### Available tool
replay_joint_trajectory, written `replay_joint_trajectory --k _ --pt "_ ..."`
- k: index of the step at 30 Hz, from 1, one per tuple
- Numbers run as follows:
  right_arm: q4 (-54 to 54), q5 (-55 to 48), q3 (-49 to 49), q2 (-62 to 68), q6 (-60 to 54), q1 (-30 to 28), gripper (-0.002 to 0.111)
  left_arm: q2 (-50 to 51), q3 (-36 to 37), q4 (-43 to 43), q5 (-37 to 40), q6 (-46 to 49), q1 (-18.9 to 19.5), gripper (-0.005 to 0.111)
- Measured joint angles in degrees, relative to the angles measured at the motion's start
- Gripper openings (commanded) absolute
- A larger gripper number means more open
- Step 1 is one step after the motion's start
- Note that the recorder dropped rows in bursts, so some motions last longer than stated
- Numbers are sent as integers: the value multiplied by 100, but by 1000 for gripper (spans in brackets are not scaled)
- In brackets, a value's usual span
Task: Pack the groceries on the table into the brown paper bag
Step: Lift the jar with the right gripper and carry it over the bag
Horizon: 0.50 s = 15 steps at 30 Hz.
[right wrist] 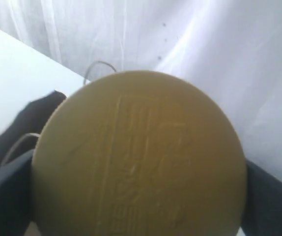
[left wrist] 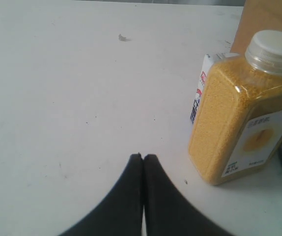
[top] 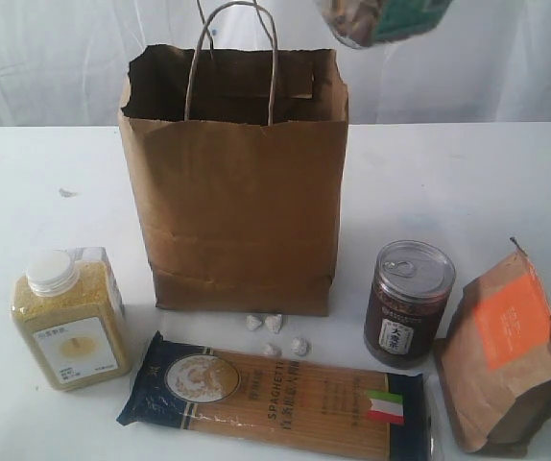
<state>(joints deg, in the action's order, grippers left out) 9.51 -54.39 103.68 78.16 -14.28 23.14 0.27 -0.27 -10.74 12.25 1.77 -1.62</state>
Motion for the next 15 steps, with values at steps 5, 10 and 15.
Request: replay_joint_trajectory --k 5,10,15 --pt "0 114 348 359 36 226 0 0 0 0 0 0 0 0" --pt "-111 119 559 879 24 395 0 0 0 0 0 0 0 0" --pt "-124 96 642 1166 35 602 0 0 0 0 0 0 0 0"
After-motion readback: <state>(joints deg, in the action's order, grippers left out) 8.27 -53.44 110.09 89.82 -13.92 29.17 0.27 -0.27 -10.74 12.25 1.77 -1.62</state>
